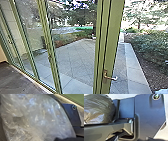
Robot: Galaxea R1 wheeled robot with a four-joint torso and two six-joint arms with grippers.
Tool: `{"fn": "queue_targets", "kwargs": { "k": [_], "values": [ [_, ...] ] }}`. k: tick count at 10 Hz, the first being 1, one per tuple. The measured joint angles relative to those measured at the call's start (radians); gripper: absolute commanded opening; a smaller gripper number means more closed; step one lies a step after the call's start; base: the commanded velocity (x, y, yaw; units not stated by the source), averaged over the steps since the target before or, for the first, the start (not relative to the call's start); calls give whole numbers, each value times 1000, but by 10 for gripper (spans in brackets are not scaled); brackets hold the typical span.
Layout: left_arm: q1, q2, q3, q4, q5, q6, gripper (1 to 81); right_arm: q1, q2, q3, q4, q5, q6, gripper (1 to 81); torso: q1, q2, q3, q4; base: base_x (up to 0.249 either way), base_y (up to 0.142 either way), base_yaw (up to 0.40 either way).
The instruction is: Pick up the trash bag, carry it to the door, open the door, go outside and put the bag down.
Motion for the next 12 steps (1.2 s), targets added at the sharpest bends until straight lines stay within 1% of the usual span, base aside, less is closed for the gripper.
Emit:
{"fn": "queue_targets", "kwargs": {
  "k": [5, 8, 10, 12],
  "values": [
    [1, -3, 0, -5, 1, 0, 10, 0, 0, 0, 1, 0, 2, 811, 0, 0, 0, 0, 0, 0, 0],
    [0, -11, 1, -7, 25, -1, 10, -2, -11, 14, 1, -1, 2, 811, 0, 0, 0, 0, 0, 0, 0],
    [0, -26, 22, -7, 41, -1, 10, -3, -39, 73, 1, 2, -4, 811, 0, 0, 0, 0, 0, 0, 0],
    [0, -64, 81, -7, 58, -1, 10, -12, -96, 186, 0, 10, -11, 811, 0, 0, 0, 0, 0, 0, 0]
  ]
}}
